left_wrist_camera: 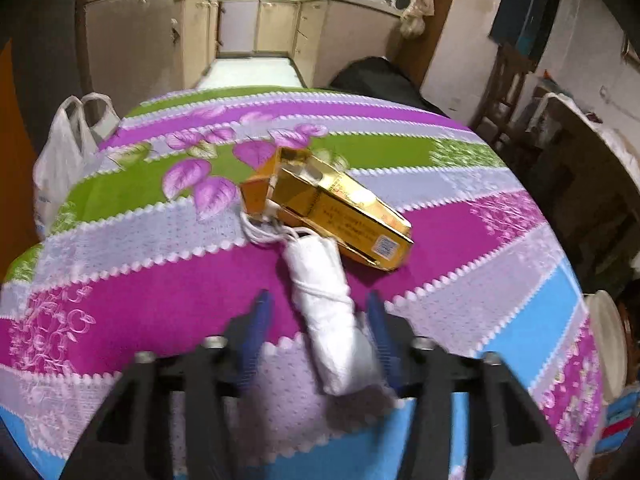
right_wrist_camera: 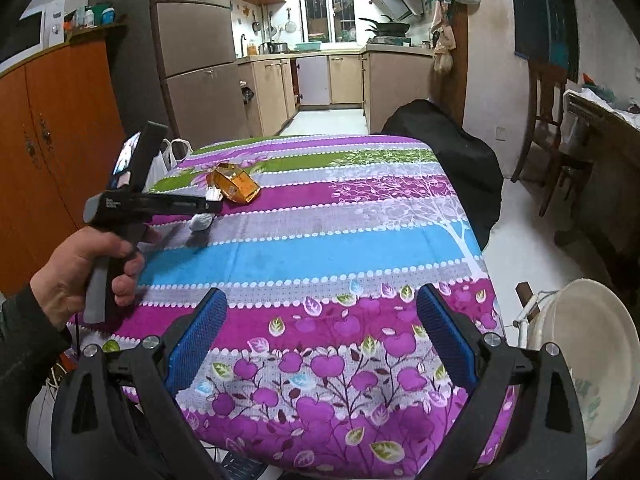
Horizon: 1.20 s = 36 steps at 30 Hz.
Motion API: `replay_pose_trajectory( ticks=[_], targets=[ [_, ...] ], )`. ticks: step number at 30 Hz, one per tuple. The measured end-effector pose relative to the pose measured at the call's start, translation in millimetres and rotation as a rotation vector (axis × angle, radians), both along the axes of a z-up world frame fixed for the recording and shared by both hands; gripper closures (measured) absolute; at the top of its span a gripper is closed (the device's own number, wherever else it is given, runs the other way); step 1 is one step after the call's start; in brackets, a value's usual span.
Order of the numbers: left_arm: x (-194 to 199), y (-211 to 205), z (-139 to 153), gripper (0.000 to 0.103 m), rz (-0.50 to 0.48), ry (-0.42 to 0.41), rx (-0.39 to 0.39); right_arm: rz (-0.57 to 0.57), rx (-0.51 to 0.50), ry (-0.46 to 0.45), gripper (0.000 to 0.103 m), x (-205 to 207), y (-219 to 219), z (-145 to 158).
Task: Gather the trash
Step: 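Grasp the white face mask with the left tool while the right tool grasps the gold cigarette box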
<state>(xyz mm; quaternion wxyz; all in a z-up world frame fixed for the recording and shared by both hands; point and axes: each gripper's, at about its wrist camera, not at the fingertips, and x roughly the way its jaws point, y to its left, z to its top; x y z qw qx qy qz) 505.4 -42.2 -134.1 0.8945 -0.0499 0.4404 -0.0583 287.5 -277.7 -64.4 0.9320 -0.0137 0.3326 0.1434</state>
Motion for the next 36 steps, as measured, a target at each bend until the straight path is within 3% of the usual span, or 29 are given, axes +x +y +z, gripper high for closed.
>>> replay_pose_trajectory(
  ticks=[7,11,15,19,22,29,31,34,36],
  targets=[
    [-27,33,8,0.075,0.043,-0.046,-0.044,0.159,0.045,0.011,0.011,43,33,8],
    [-45,60,8,0.075,0.066,-0.050,-0.078,0.292,0.063,0.080,0.015,91,69,2],
    [-56,77,8,0.075,0.076,-0.052,-0.105,0.410,-0.016,0.146,0.015,142,118,-11],
    [-61,87,11,0.075,0.068,-0.051,-0.118,0.499,-0.144,0.150,0.015,167,162,-19],
    [-60,94,4,0.075,0.072,-0.029,-0.143,0.568,-0.181,0.157,0.015,180,183,-21],
    [-62,99,-4,0.075,0.072,-0.022,-0.170,0.615,-0.256,0.225,0.015,217,216,-39],
    [-63,101,-4,0.075,0.072,-0.023,-0.171,0.626,-0.268,0.244,0.022,221,222,-44],
    [-64,102,-5,0.075,0.068,-0.028,-0.173,0.643,-0.277,0.266,0.045,222,228,-52],
    [-64,102,-5,0.074,0.071,-0.028,-0.174,0.637,-0.300,0.245,0.048,218,231,-54]
  ],
)
